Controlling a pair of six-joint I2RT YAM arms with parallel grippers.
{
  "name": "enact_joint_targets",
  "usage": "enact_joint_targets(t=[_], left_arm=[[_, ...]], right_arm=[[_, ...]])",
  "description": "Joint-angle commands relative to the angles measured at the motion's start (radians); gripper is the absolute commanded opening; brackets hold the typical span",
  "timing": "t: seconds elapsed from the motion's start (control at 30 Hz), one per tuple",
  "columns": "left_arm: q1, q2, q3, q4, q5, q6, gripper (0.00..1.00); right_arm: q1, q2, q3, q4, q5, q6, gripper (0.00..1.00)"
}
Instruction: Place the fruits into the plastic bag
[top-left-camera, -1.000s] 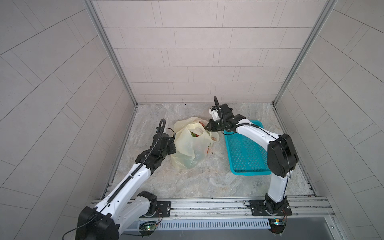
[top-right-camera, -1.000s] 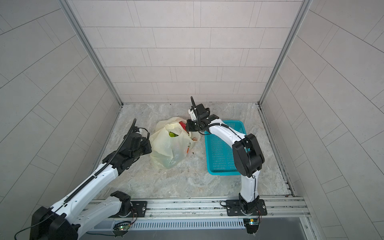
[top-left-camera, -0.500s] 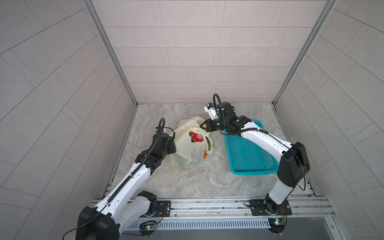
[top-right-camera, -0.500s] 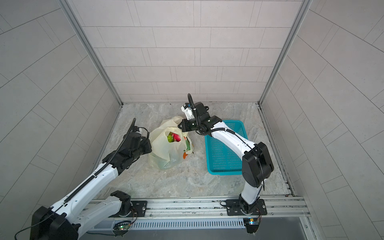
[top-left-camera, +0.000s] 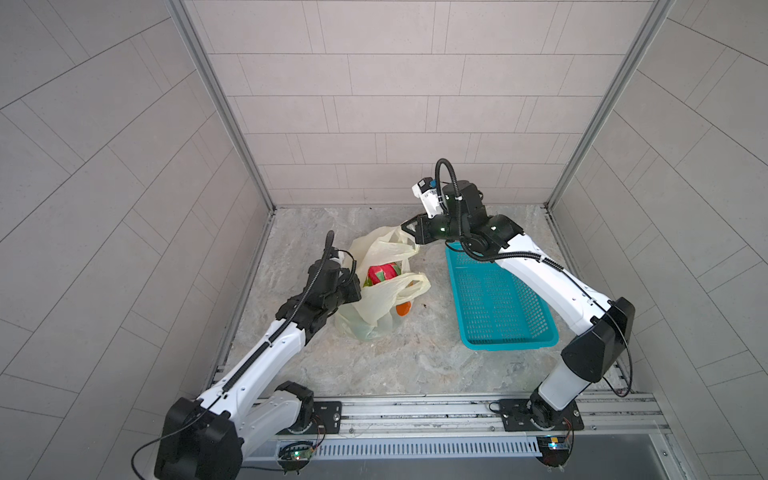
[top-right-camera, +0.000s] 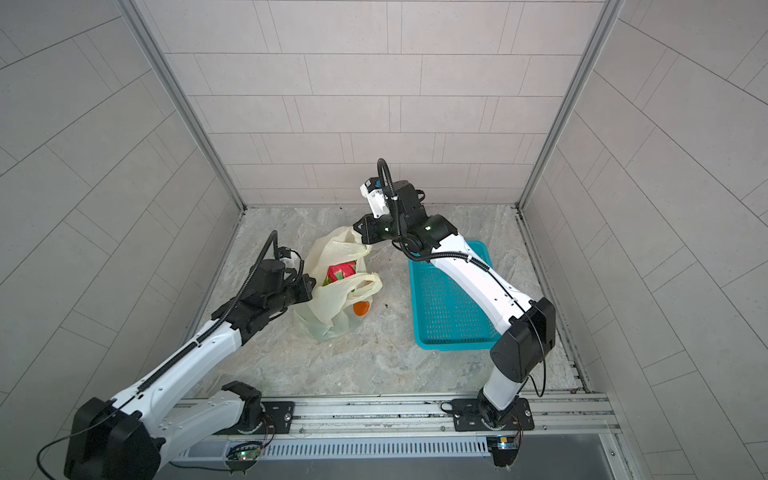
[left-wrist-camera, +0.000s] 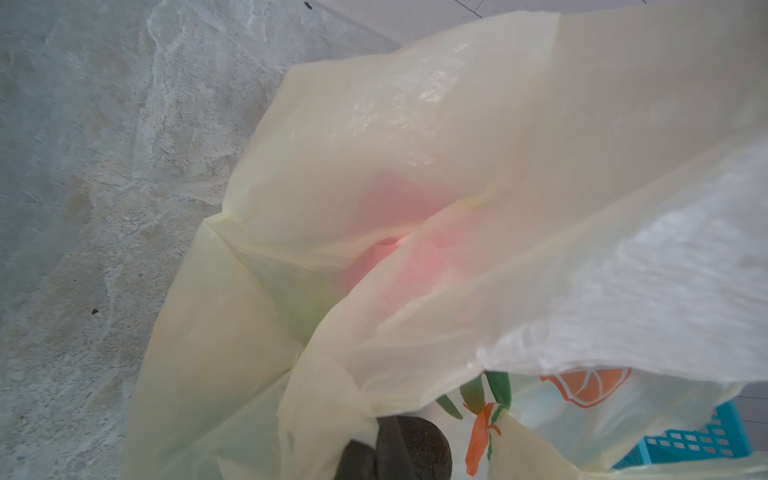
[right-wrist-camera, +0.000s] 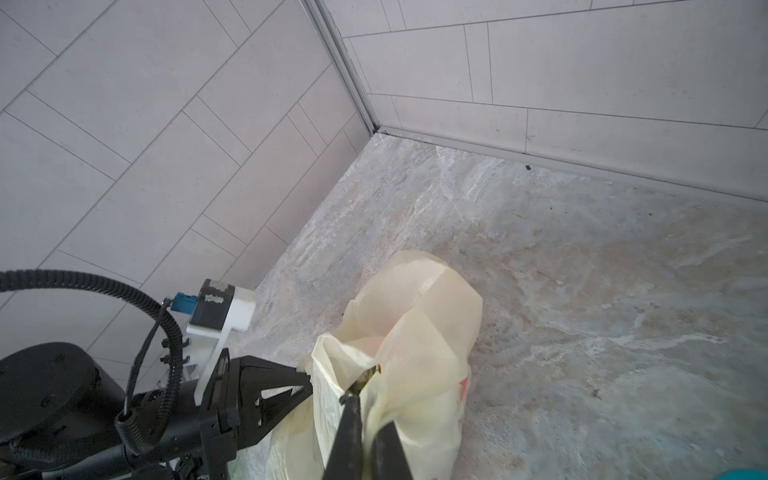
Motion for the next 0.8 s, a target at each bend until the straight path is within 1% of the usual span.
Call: enact_joint_targets(t=[0.0,0.3,0.43,0.5,0.57,0.63,0.7,0.77], left_arm=[[0.003,0.040,0.038,0.089,0.052,-0.039,0.00],[-0.033,0.162,0.144,0.159,0.152,-0.064,0.00],[-0.072,0.203,0.166,0.176,0.142,-0.069,0.00],[-0.091,0.220,0.173,0.191,0.142,-0.075,0.00],[-0.098,0.229,0.174,0.201,0.126,-0.089,0.00],[-0.098,0.226,0.169,0.201,0.093,-0.101,0.00],[-0.098,0.210,0.168,0.187,0.047,-0.101,0.00],[-0.095,0.178,0.167,0.166,-0.025,-0.089,0.00]], right_arm=[[0.002,-0.056,0.060,-0.038,0.064,-0.070,0.00],[-0.020,-0.098,0.107,-0.112,0.209,-0.129,0.00],[-0.048,-0.113,0.104,-0.127,0.244,-0.134,0.00],[-0.059,-0.114,0.100,-0.144,0.244,-0.133,0.00],[-0.061,-0.118,0.081,-0.160,0.243,-0.134,0.00],[-0.060,-0.134,0.028,-0.152,0.232,-0.125,0.00],[-0.061,-0.163,-0.046,-0.133,0.230,-0.112,0.00],[-0.068,-0.195,-0.117,-0.120,0.232,-0.099,0.00]])
